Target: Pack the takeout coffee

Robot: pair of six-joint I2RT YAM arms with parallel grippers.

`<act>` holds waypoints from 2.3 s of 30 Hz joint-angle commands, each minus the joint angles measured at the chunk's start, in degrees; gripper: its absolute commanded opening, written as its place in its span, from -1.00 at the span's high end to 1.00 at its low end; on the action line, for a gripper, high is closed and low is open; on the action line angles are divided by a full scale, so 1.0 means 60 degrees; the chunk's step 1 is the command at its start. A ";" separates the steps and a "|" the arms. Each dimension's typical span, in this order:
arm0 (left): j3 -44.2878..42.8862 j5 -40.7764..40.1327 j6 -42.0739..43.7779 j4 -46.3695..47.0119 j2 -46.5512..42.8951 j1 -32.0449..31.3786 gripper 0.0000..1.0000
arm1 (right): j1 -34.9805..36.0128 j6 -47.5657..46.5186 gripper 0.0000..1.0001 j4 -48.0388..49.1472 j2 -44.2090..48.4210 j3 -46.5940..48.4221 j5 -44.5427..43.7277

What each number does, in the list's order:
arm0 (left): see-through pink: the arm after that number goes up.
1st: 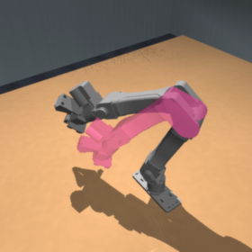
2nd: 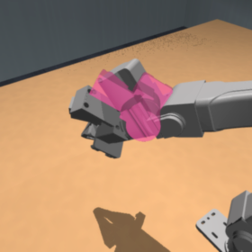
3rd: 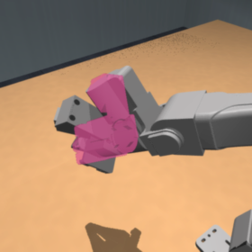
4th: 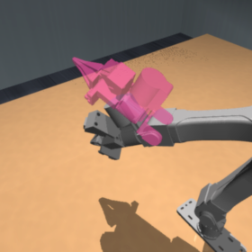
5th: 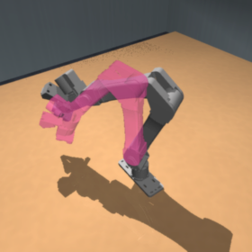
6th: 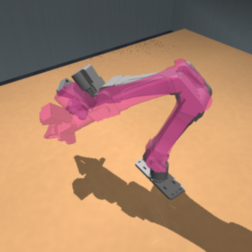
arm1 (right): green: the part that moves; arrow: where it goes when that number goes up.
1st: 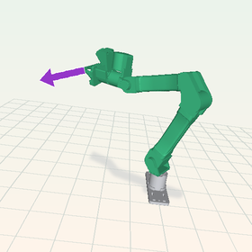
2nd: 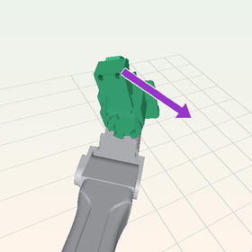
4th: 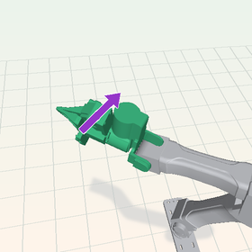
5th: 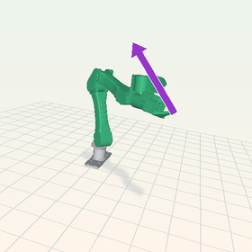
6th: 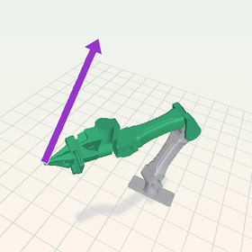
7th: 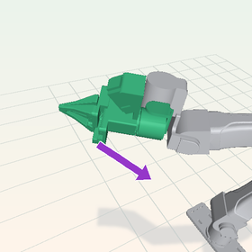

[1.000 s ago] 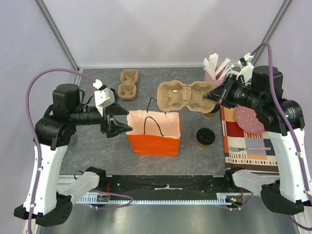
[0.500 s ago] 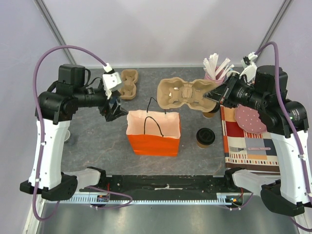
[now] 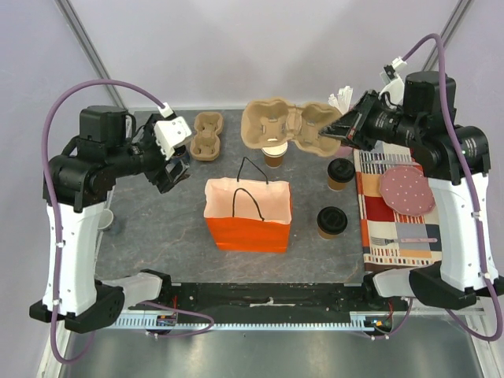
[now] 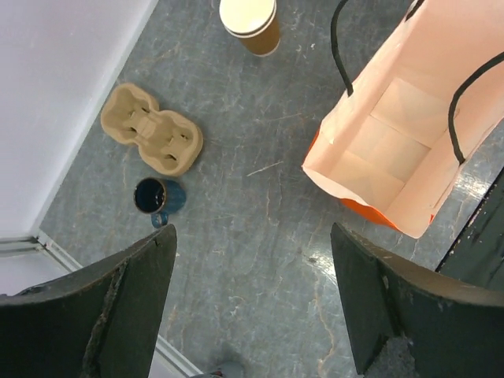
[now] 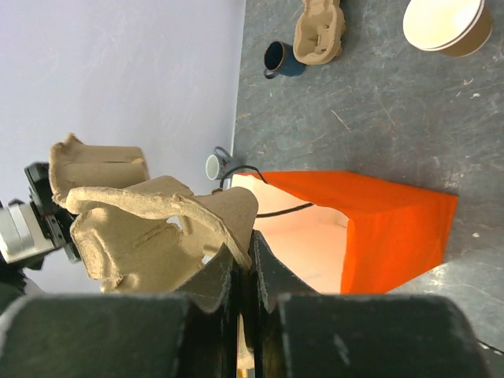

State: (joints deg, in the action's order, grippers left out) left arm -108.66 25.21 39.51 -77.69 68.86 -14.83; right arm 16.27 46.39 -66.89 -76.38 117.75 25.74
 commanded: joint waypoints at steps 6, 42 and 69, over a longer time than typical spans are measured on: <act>-0.0362 0.3632 0.0418 -0.1350 0.0726 0.0026 -0.29 | -0.0017 0.2315 1.00 -0.0219 -0.0132 0.0796 0.0032; 0.5615 0.3372 0.1574 0.1288 -0.2219 -0.2464 -0.53 | 0.2942 0.2991 1.00 0.0983 -0.0249 -0.1256 -0.0495; 0.6362 0.2448 0.2060 0.1186 -0.3698 -0.3724 0.96 | 0.4334 0.2595 1.00 0.0470 0.0821 -0.3849 -0.2121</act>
State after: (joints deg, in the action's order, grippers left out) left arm -69.49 38.92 53.36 -71.16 46.57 -36.51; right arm 41.93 62.94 -63.68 -72.88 93.82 16.14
